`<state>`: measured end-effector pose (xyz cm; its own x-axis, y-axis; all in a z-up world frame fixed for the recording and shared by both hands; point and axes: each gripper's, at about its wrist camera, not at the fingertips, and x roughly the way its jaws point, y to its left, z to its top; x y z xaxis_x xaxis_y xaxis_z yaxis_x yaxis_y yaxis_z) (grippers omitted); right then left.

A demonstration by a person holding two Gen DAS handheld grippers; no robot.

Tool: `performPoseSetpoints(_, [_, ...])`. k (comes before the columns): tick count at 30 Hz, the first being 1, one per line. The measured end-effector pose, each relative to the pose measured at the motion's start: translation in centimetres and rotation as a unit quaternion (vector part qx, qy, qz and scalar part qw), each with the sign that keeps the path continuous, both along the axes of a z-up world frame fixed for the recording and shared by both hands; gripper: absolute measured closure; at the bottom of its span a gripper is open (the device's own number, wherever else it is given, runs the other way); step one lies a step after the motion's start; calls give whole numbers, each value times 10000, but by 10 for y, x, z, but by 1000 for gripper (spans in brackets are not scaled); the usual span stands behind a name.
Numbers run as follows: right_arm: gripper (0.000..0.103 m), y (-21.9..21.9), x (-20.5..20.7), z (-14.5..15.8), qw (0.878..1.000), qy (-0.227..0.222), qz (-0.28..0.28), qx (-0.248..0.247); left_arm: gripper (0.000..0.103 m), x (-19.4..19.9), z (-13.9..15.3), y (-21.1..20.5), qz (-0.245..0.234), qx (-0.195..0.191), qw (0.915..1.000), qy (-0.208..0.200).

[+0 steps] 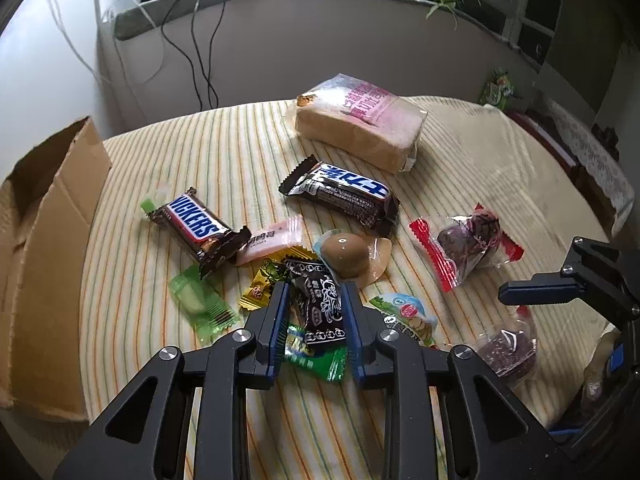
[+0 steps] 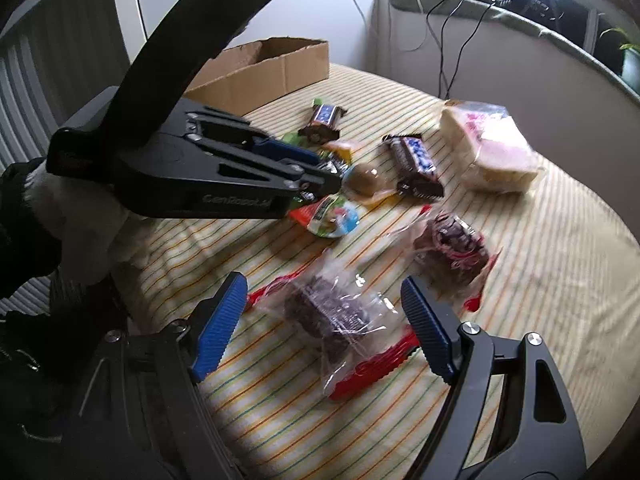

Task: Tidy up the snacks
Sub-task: 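Grasp the black-and-white candy with the left tool while the right tool grasps the clear chocolate bag, then carry both candies over the cardboard box and open both tools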

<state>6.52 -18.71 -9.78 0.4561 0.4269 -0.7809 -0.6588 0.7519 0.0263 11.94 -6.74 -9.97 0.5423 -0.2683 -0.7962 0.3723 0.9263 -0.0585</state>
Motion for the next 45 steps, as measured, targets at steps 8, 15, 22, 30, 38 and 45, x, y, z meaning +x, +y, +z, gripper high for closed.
performPoseSetpoints(8, [54, -2, 1, -4, 9998, 195, 7, 38, 77, 2, -3, -8, -182, 237, 9994, -160])
performPoseSetpoints(15, [65, -9, 2, -3, 9993, 297, -203, 124, 84, 2, -3, -3, -159, 90, 9997, -183])
performPoseSetpoints(22, [66, -19, -2, 2, 9981, 279, -480, 280, 84, -7, -1, 2, -59, -127, 9997, -210])
performPoseSetpoints(30, [66, -28, -6, 21, 9959, 126, -734, 515, 84, -15, 20, 20, 160, -605, 9974, -345])
performPoseSetpoints(38, [66, -13, 3, 44, 9954, -69, -744, 595, 84, -24, 41, 47, 370, -783, 9944, -604])
performPoseSetpoints(45, [66, 26, 17, 60, 9963, -242, -624, 541, 84, -30, 58, 87, 729, -794, 9905, -850])
